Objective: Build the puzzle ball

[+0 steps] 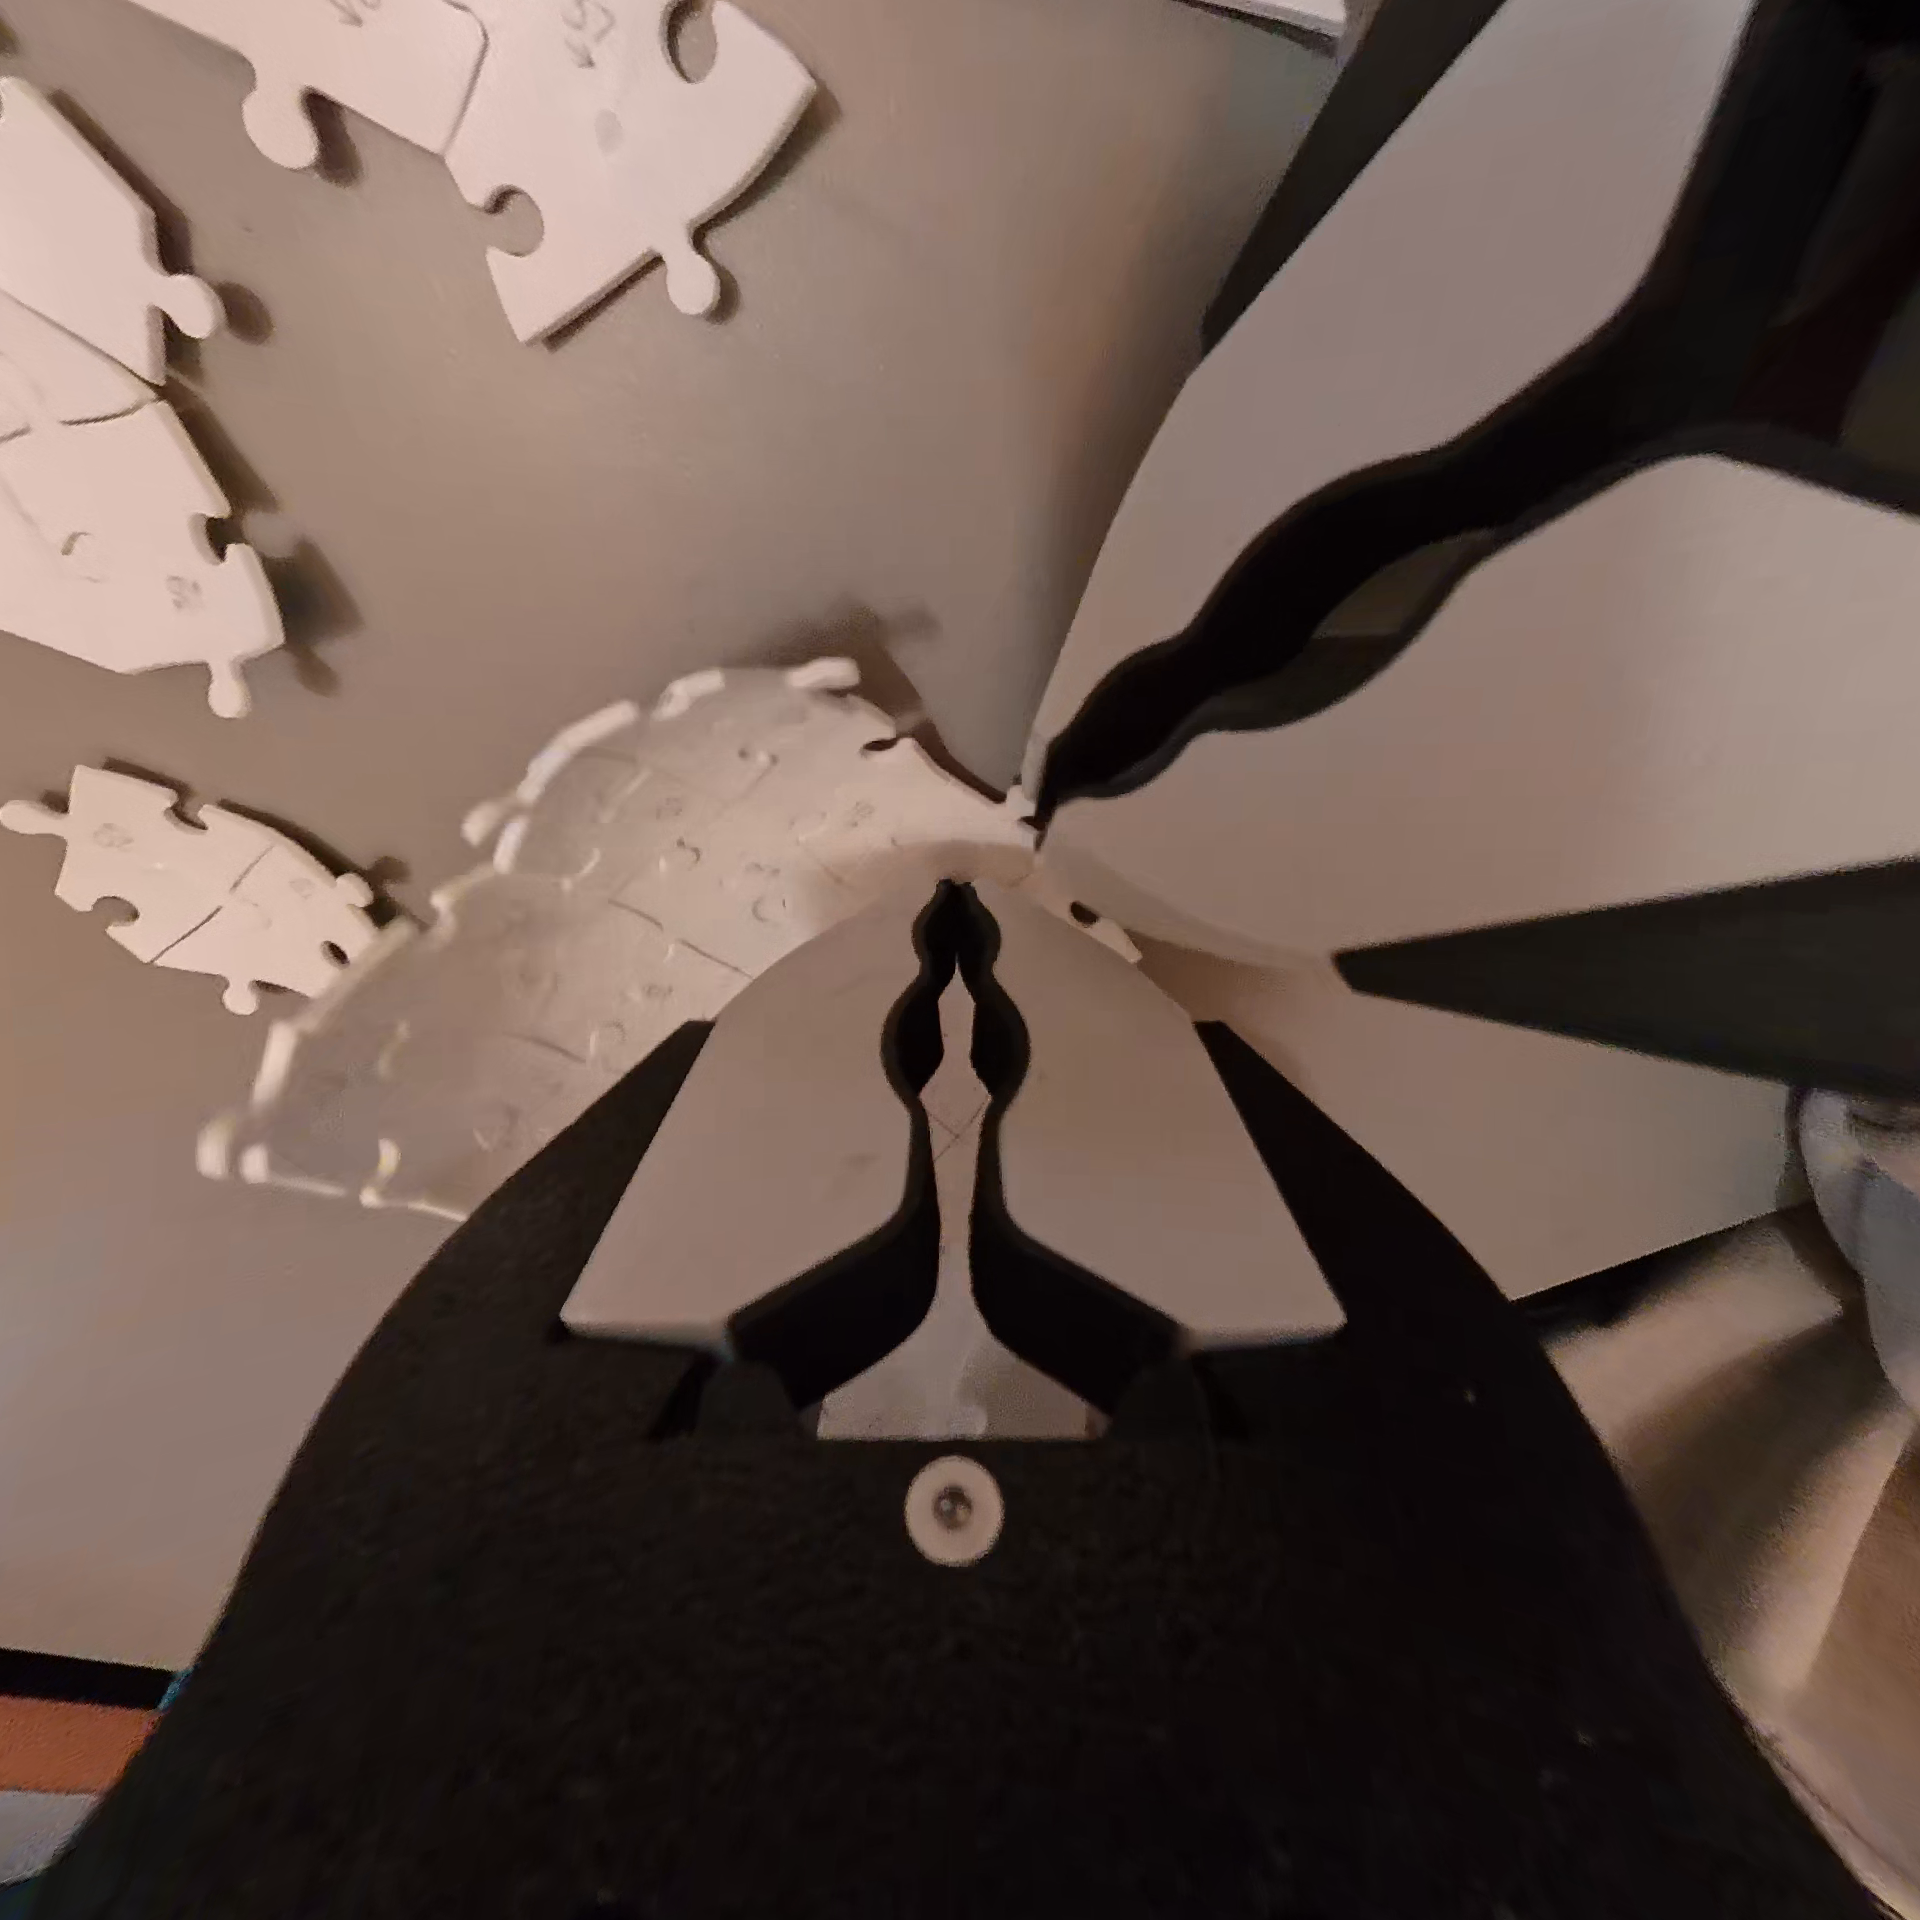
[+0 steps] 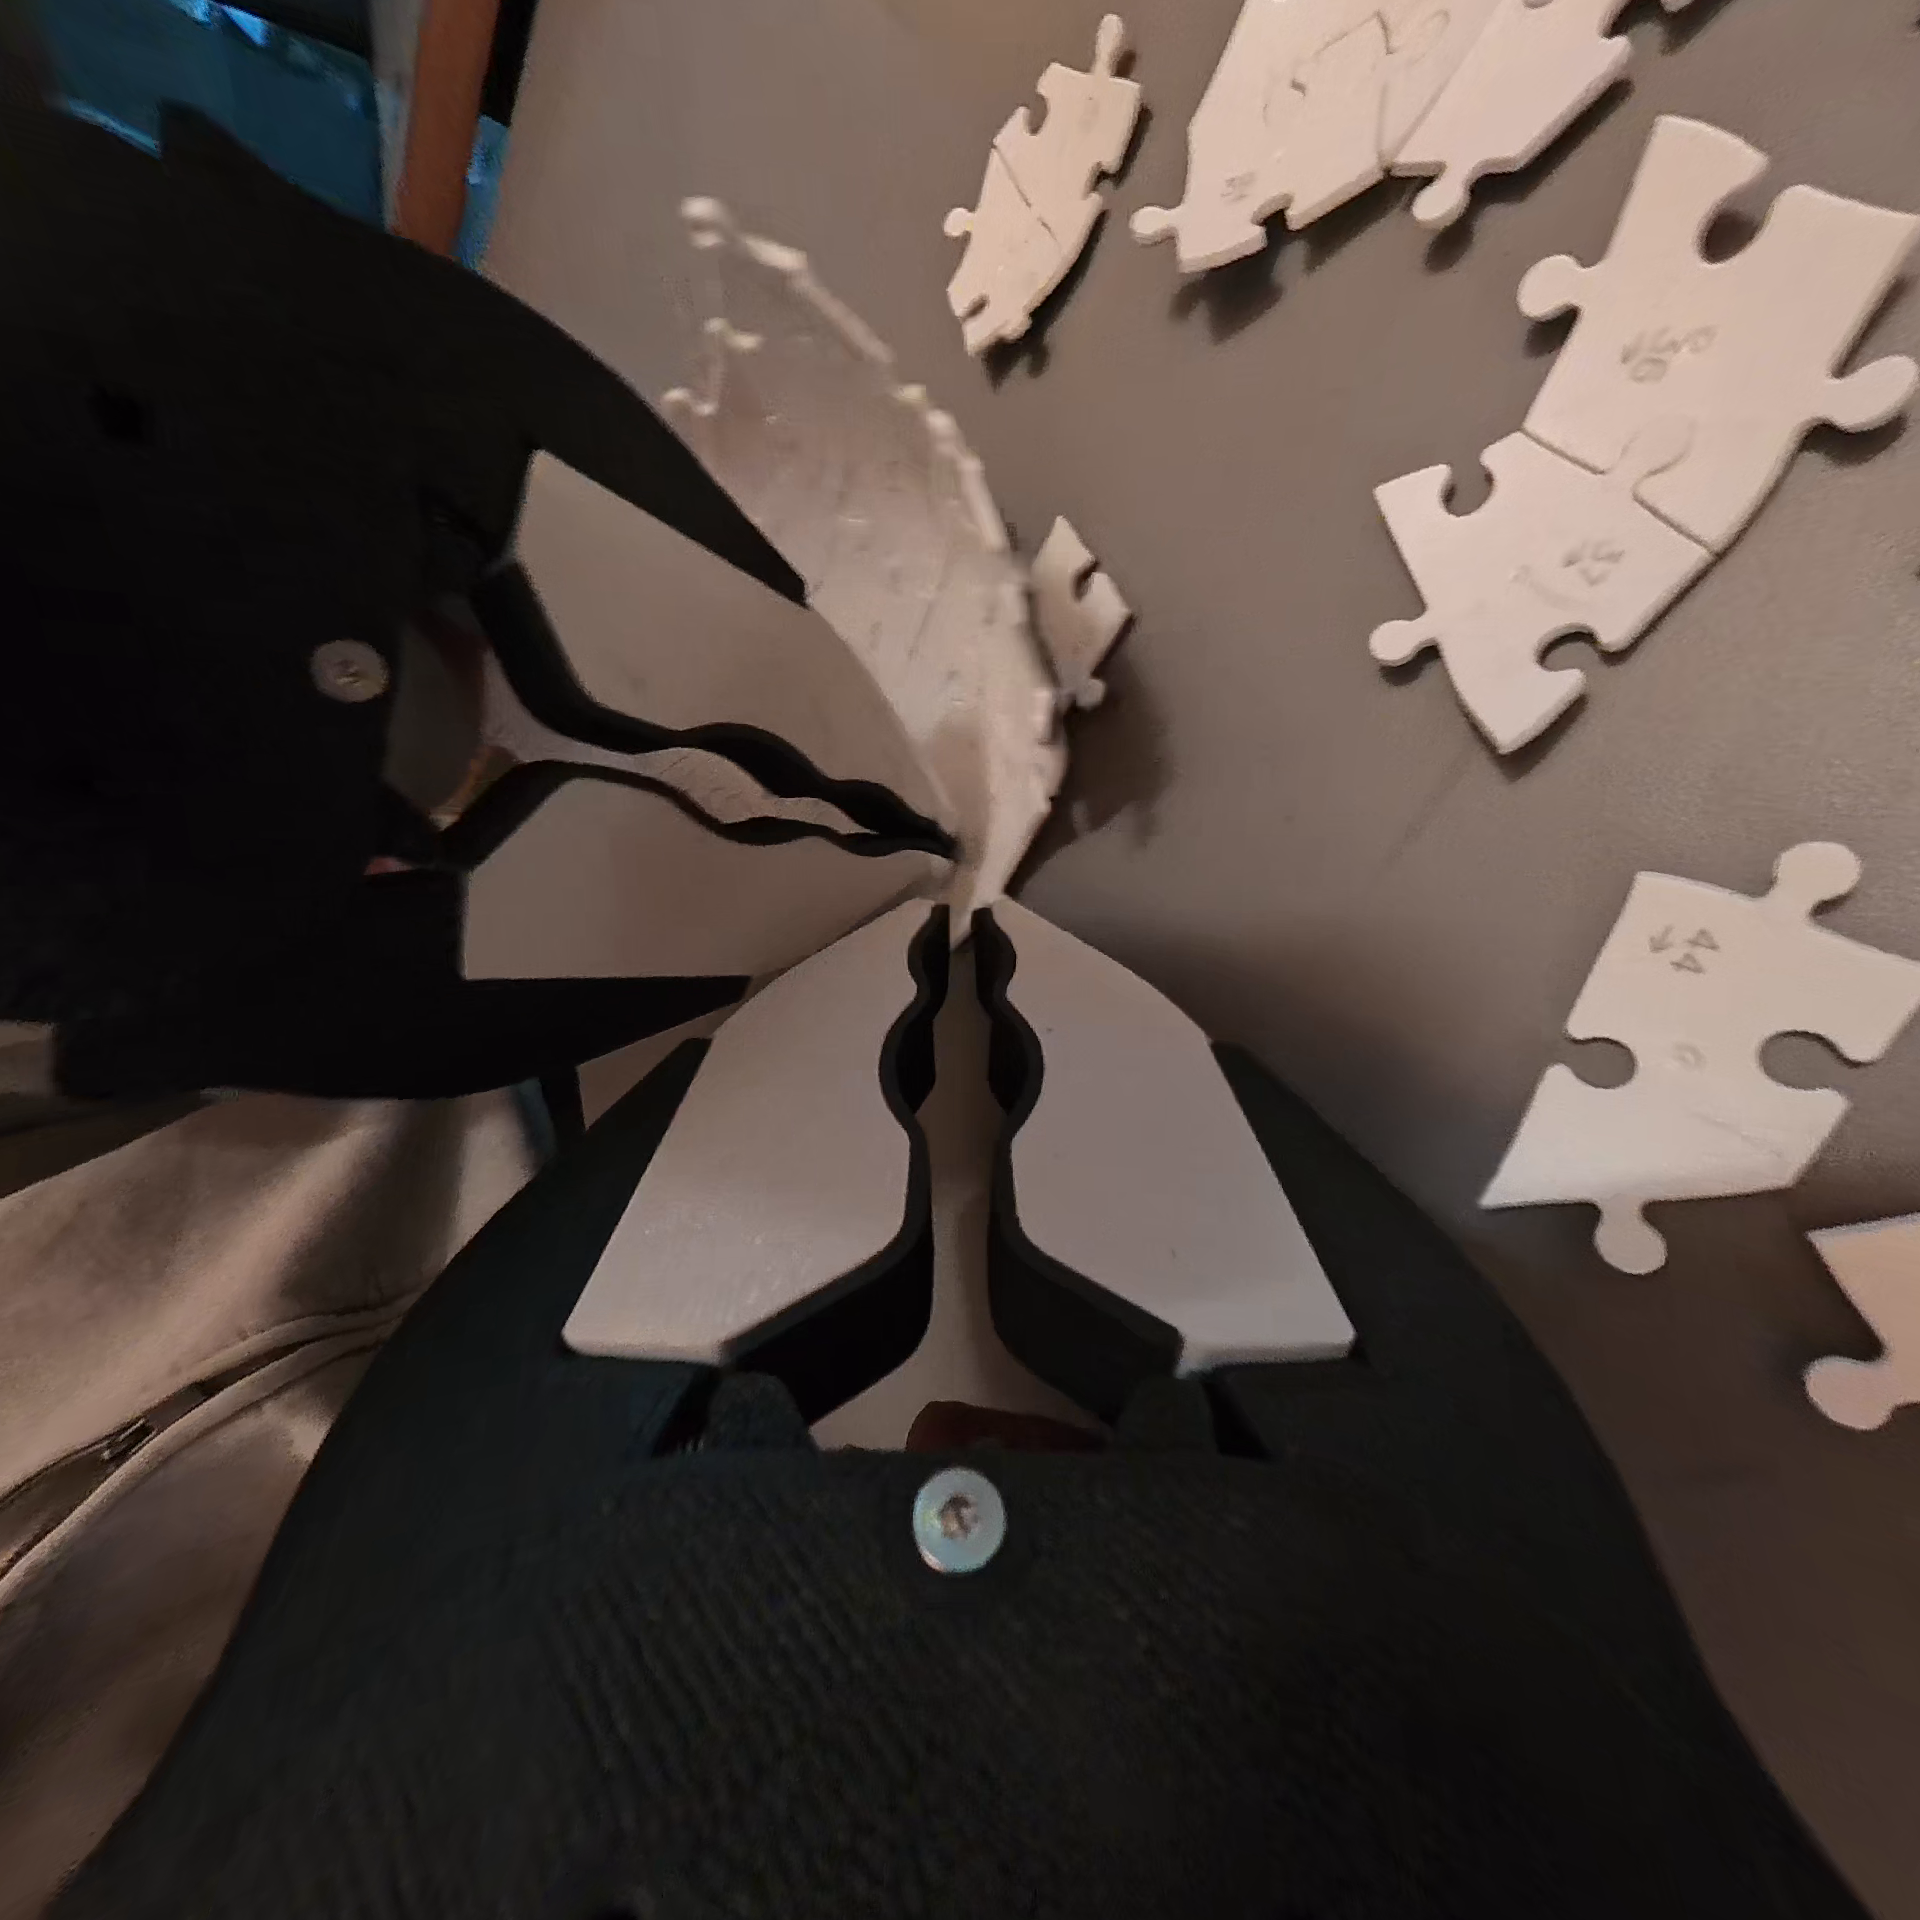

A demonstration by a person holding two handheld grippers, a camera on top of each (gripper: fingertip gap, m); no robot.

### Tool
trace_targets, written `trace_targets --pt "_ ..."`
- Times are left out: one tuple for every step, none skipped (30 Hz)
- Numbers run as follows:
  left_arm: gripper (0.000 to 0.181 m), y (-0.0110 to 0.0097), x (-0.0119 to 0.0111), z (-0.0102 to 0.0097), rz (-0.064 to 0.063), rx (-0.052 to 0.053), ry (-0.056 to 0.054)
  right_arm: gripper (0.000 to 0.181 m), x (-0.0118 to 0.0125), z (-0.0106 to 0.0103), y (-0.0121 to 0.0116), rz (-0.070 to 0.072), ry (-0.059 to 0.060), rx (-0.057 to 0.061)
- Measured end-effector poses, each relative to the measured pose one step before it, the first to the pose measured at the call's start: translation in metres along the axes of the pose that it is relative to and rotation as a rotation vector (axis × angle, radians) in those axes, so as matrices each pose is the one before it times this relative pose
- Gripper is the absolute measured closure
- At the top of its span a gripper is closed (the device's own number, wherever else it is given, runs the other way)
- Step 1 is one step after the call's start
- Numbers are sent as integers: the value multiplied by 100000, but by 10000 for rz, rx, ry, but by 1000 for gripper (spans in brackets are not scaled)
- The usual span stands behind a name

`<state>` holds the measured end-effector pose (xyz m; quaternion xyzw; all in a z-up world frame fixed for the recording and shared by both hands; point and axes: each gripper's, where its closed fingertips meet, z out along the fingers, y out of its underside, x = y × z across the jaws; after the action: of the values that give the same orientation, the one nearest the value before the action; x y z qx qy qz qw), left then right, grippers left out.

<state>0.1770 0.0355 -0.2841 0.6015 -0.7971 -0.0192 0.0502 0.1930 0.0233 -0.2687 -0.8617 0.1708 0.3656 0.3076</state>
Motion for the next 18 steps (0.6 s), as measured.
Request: trace_targets --pt "181 -7 1 3 33 -9 0 175 -252 -136 -16 -44 -104 65" --pt "181 -7 13 21 -10 -9 17 175 -25 -129 5 18 46 59" --pt "181 -48 14 6 -54 16 19 175 67 -86 81 22 116 19" --pt "181 -81 -7 -20 -55 60 -4 174 -36 -26 106 -22 48 29" --pt "181 -107 -27 -34 -47 84 -10 173 -196 47 184 -17 -72 3" --pt "181 -56 -10 -12 -56 56 -3 173 -135 116 237 -17 -31 -21" --pt "181 17 15 11 -36 13 0 173 97 161 234 -6 134 -35" --pt "181 16 29 12 11 10 -9 172 282 169 235 -3 254 -47" --pt "181 -17 40 10 22 46 -22 172 178 179 217 33 154 -30" --pt "181 -18 31 -19 5 48 -40 173 -146 122 183 43 -88 -46" --pt "181 -14 46 -74 14 54 -27 172 -151 8 65 -23 -76 -18" --pt "181 -21 71 -118 20 74 -18 171 -49 -72 -60 -43 13 33" --pt "181 -1 81 -168 30 101 -2 171 -90 -136 -113 -14 -25 92" --pt "181 20 96 -196 30 118 14 172 -115 -170 -67 -18 -66 92" --pt "181 77 68 -202 16 101 32 171 -67 -164 -17 -32 -57 59" --pt "181 87 4 -211 0 109 8 169 7 -191 -21 -13 -17 60" --pt "181 9 -89 -232 -32 172 -29 167 72 -223 -110 3 35 110" --pt "181 -51 -53 -291 -61 226 2 167 -83 -219 -209 -14 -49 164"
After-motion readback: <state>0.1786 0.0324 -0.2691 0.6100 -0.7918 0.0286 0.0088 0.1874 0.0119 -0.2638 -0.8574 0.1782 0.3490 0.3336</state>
